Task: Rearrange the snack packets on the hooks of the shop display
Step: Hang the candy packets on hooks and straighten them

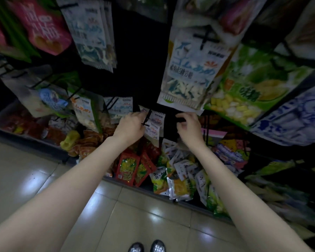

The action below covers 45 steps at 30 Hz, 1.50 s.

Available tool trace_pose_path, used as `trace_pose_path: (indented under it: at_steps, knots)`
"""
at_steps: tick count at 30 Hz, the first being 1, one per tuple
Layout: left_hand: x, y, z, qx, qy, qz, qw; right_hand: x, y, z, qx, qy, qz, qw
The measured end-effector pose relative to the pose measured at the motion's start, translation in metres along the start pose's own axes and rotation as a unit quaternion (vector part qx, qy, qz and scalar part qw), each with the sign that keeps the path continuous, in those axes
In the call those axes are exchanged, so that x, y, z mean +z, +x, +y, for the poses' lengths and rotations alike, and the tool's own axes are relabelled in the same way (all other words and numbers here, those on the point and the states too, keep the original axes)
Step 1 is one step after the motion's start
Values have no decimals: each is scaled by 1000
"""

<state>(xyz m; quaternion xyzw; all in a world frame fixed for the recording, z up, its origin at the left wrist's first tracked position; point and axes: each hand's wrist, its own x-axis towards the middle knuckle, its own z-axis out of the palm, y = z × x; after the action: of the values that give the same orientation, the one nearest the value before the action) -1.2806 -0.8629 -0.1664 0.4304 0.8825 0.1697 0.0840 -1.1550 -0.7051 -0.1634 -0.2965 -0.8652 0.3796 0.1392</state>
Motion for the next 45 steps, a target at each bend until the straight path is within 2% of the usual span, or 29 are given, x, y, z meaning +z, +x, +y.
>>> trace_pose_path:
  at_steps: [4, 7, 10, 16, 22, 24, 28, 32, 37, 39, 42, 45]
  knots:
    - [-26, 11, 30, 19, -96, 47, 994, -65, -7, -17, 29, 39, 99, 994]
    - [-45, 17, 55, -1, -173, 72, 982, -92, 4, -32, 30, 99, 153, 983]
    - [-56, 22, 68, -8, -199, 87, 976, -102, 19, -44, 22, 175, 131, 976]
    - [-71, 25, 70, -6, -210, 105, 972, -100, 41, -50, 21, 244, 114, 963]
    - [-77, 27, 79, 12, -235, 90, 968, -92, 55, -63, -7, 161, 220, 962]
    - [-79, 29, 81, 15, -249, 93, 964, -96, 54, -69, -20, 161, 232, 959]
    - [-84, 30, 82, 11, -285, 120, 951, -103, 34, -76, -43, 179, 147, 972]
    - [-92, 27, 88, 26, -358, 135, 923, -116, 10, -84, -97, 155, 93, 979]
    - [-103, 20, 92, 19, -458, 209, 864, -119, -18, -89, -234, 41, 50, 970]
    - [-105, 10, 87, 19, -441, 212, 872, -109, -20, -79, -232, 40, 26, 972]
    - [-107, -4, 68, 42, -366, 165, 915, -89, -19, -74, -204, 79, 15, 976]
    - [-117, -10, 42, 46, -351, 131, 926, -68, -10, -90, -183, 110, 9, 977]
